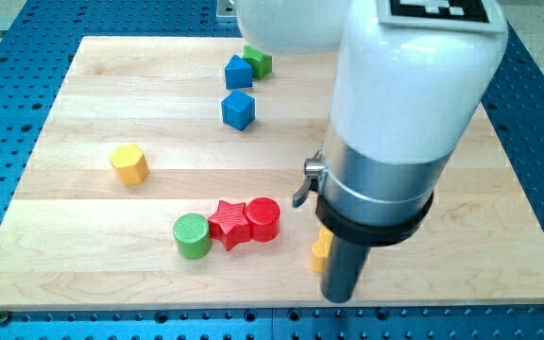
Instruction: Push the green star into the green circle
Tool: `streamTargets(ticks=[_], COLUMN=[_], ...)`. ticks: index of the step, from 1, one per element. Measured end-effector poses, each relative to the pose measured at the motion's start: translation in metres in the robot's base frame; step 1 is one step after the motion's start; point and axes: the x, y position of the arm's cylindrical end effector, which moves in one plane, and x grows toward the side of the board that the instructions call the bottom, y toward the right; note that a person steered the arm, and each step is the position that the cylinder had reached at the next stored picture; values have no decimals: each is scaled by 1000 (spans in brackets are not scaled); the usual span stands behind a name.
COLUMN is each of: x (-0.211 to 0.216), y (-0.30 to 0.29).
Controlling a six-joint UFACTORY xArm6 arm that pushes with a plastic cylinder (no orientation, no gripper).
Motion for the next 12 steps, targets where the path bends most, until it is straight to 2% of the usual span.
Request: streamTargets(ticks=[1,2,3,4,5,7,8,9,10,11,12], x=[-53,-165,-215,-283,-360,-358,-408,-365,-273,-296,-287], y=[0,7,27,41,24,-90,-99,-146,-140,-138,-170])
